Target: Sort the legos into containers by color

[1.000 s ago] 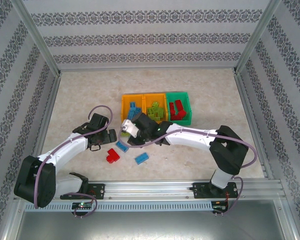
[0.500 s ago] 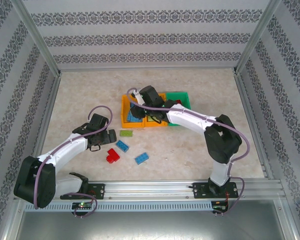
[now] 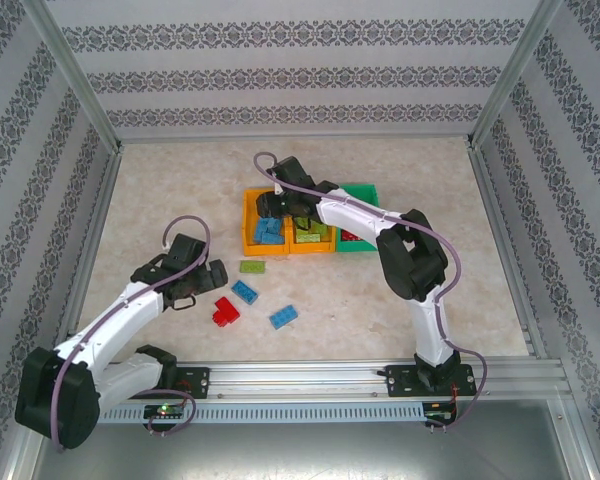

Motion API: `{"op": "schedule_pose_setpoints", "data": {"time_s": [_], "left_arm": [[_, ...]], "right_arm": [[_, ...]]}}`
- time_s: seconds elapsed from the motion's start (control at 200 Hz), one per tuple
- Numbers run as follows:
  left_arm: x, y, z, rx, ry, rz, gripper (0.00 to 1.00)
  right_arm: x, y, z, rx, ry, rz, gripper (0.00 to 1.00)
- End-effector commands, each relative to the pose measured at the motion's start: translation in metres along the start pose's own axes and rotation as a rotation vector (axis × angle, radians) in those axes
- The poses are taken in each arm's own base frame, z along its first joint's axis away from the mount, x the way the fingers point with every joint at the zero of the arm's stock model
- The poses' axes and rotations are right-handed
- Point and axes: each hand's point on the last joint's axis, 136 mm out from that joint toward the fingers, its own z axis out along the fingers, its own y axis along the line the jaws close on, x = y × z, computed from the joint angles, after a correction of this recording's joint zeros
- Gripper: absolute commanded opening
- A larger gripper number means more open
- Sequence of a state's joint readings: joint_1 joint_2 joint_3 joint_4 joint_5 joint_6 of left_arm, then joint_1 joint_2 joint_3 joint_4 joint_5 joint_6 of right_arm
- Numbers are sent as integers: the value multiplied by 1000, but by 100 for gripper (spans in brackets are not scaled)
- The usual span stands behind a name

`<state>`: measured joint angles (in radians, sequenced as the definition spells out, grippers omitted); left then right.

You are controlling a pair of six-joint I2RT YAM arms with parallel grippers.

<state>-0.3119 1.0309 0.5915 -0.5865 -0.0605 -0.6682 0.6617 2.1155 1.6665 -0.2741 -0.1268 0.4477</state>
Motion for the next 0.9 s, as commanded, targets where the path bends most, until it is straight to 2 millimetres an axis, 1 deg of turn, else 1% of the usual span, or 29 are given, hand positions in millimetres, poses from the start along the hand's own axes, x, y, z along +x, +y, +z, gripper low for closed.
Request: {"op": "schedule_pose_setpoints", "data": {"time_s": [0.0,0.11,0.215,0.28,0.4,0.545,0.654,0.804,0.894], "left_arm": [[27,21,-2,-58,85,-69,99],[41,23,-7,-41,116,-110,100],[54,22,-13,-17,137,-144,100],[63,23,-16,-12,154,-155,97],[79,22,-20,9,183,-180,91],[89,13,-21,50,200,-208,84],[98,7,-19,41,219,-194,83],[105,0,-16,35,237,-182,81],[109,-1,-13,28,242,-183,78]], "right_arm": [[0,-5,7,28,12,34,60],[-3,-2,4,10,-2,41,62],[-6,5,-1,-18,-19,44,67],[-8,11,-5,-37,-27,37,67],[-11,14,-10,-52,-35,35,68],[-11,14,-12,-54,-37,32,69],[-10,11,-12,-50,-37,39,69],[-10,8,-14,-48,-39,43,69],[-10,7,-14,-50,-39,49,69]]}}
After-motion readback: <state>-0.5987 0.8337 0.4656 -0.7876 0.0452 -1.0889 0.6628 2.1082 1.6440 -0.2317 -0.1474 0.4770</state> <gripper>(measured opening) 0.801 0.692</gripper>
